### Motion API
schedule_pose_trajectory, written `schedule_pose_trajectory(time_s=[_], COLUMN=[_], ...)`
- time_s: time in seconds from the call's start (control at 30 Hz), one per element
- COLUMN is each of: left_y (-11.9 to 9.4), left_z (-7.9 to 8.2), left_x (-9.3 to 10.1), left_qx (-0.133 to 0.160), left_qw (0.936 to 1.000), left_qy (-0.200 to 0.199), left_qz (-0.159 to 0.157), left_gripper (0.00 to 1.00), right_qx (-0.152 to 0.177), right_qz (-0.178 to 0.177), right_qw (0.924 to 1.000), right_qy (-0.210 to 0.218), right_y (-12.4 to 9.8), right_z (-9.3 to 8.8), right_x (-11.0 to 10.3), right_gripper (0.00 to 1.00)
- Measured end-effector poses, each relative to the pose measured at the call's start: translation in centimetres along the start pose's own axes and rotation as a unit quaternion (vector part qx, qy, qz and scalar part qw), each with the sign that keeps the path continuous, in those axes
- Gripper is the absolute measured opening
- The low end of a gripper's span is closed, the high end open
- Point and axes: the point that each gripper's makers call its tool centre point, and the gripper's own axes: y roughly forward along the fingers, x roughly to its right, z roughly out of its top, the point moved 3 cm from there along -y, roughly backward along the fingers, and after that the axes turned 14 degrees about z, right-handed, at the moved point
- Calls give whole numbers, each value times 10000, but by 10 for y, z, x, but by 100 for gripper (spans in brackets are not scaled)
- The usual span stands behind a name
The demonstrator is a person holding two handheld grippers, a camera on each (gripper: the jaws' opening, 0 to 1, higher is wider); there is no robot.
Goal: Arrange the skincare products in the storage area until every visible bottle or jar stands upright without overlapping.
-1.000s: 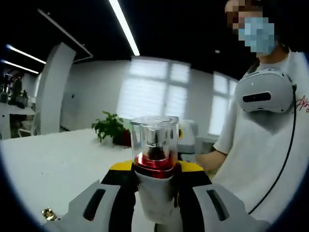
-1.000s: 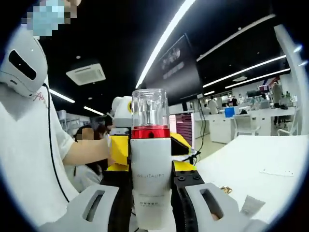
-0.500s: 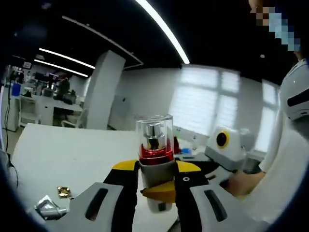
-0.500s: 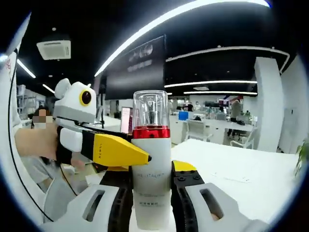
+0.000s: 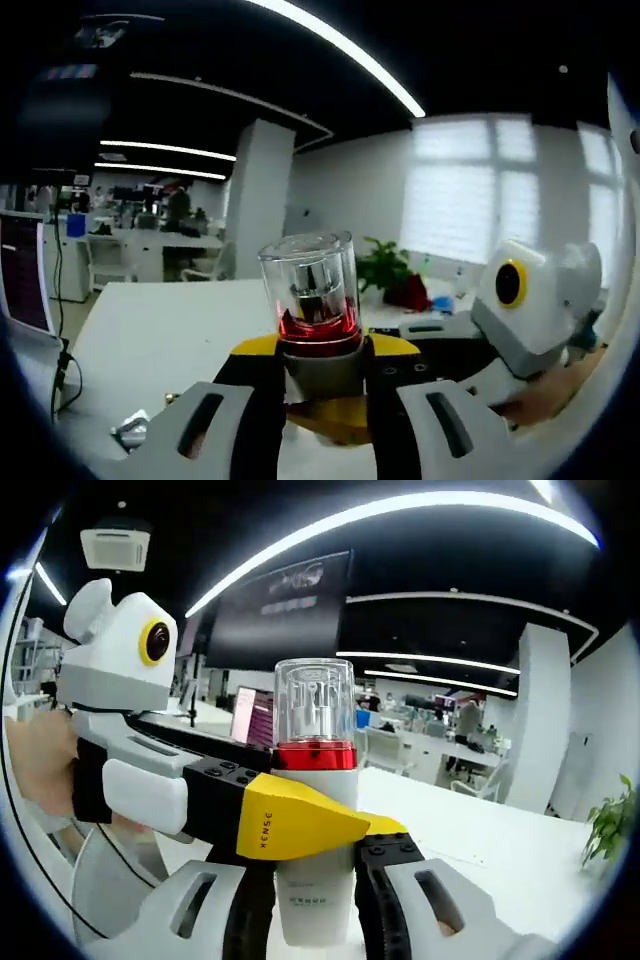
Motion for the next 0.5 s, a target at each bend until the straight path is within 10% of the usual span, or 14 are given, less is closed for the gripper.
schedule_pose_trajectory(time_s=[0.17, 0.3, 0.5], left_y=[-7, -16, -29], left_z=[1, -3, -4], left_x=[-3, -6, 1], left_qx=[-261, -447, -472], left_qw=[9927, 9778, 9648], left_qy=[-374, -118, 159], left_qz=[-1118, -2042, -2584], left_gripper=[23, 23, 23], right_qx=[288, 348, 337], right_qz=[918, 2080, 3081], right_qw=[9953, 9774, 9507], right_qy=[-113, 173, 46], right_y=[-3, -7, -7], right_z=[7, 5, 5], right_x=[-13, -23, -33], right_gripper=[33, 35, 34])
